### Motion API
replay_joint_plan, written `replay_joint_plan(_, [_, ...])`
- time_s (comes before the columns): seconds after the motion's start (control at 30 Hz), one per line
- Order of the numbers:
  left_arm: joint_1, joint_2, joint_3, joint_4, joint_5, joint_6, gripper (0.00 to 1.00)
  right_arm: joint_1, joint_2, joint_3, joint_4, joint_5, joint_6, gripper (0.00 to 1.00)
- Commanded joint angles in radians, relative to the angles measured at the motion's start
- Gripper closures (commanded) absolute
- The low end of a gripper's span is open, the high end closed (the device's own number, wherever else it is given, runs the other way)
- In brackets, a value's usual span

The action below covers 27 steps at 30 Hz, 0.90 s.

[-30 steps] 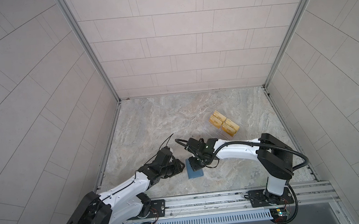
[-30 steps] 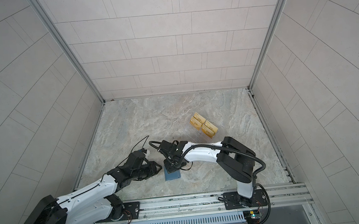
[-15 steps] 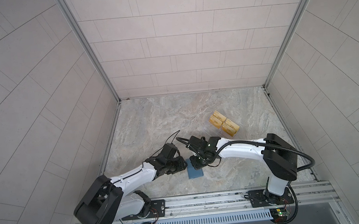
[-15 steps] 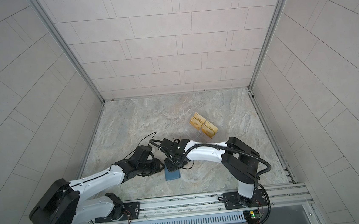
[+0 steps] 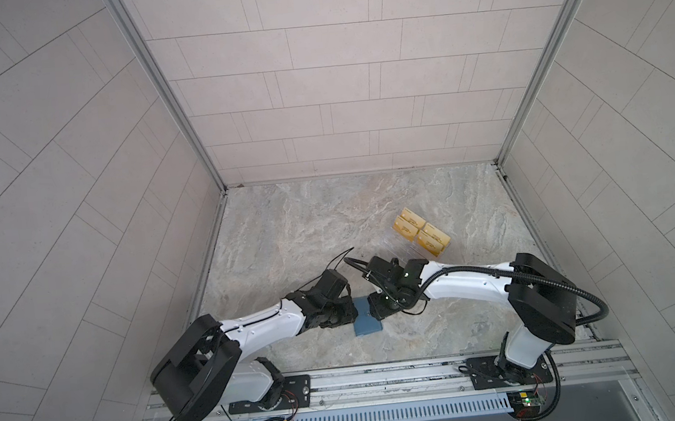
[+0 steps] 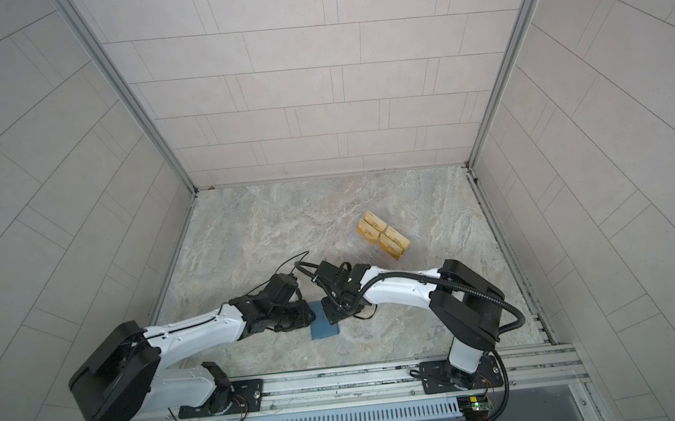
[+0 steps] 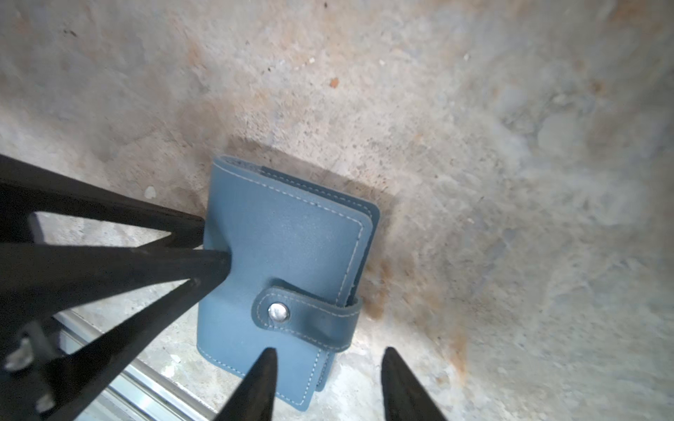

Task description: Put the credit cards into the card holder

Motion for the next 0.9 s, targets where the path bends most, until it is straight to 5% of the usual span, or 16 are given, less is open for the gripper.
replay_joint_plan(0.0, [-0.007,0.0,-0.013,0.014,-0.025,-0.031,0.66,0.029,-0.03,0.024,0.01,0.085,-0.009,0.38])
replay_joint_plan(0.4, [-0.007,-0.014,-0.028,0.012,-0.027,-0.037,0.65,0.098,0.064,0.056,0.023,0.163,0.005,0.3])
replay_joint_plan(0.87, [0.005,0.038,0.0,0.102,-0.008,-0.057,0.66,0.067,0.079,-0.049,0.174,0.136,0.115,0.42])
